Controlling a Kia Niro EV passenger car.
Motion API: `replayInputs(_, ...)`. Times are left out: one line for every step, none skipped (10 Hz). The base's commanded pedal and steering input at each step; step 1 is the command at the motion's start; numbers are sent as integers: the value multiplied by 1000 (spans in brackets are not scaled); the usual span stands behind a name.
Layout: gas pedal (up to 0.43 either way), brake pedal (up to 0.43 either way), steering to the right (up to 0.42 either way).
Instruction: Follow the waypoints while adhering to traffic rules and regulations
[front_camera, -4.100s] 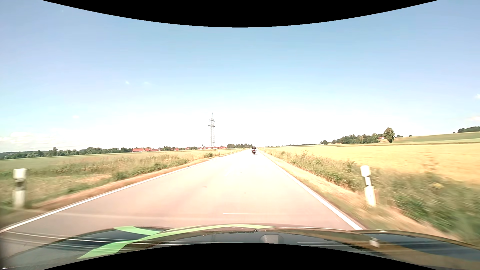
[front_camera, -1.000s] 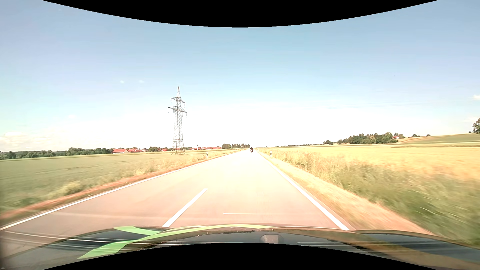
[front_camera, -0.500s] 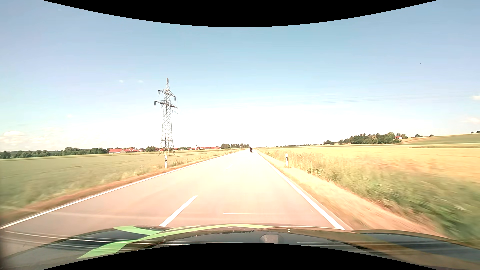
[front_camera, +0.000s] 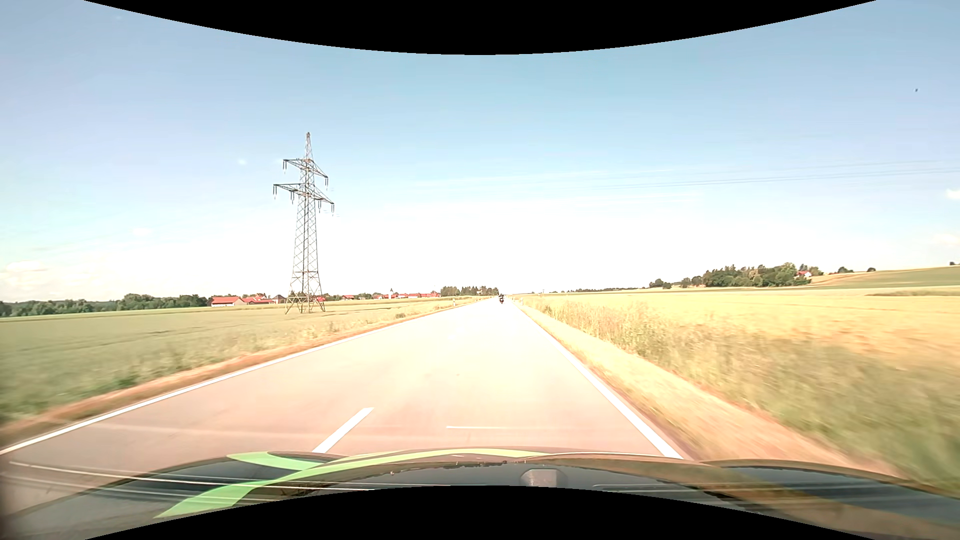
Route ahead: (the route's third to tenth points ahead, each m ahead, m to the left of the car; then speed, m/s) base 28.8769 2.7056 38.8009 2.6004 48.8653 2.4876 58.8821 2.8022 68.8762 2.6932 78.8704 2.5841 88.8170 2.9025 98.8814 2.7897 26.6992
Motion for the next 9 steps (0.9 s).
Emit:
replayInputs(248, 0, -3)
replayInputs(248, 0, -4)
replayInputs(248, 0, -4)
replayInputs(248, 0, -5)
replayInputs(240, 0, -4)
replayInputs(228, 0, -5)
replayInputs(228, 0, -4)
replayInputs(228, 0, -4)
replayInputs(228, 0, -4)
